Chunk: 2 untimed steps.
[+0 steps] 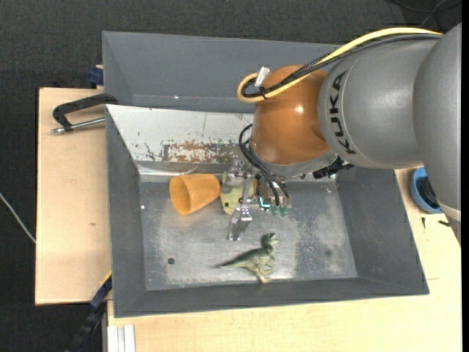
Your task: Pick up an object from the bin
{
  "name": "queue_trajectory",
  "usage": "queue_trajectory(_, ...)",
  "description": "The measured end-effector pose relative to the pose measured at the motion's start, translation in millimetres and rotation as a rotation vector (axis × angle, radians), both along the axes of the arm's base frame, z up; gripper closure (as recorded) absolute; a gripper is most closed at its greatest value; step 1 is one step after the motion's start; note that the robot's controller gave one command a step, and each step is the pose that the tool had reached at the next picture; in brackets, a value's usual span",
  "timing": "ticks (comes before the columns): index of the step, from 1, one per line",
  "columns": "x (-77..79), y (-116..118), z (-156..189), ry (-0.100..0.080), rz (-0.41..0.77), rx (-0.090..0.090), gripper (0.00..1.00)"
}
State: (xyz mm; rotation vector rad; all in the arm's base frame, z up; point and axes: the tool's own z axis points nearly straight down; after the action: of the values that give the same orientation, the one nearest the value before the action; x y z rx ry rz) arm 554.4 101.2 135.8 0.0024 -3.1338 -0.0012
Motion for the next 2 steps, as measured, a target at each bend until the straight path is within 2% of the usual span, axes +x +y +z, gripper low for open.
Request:
queue_trajectory(1, 45.5, -37, -63, -0.024, 0.046, 0.009, 0.00)
queue_trajectory(2, 47.2, -82, -60, -0.025, 0.115, 0.006, 0.00)
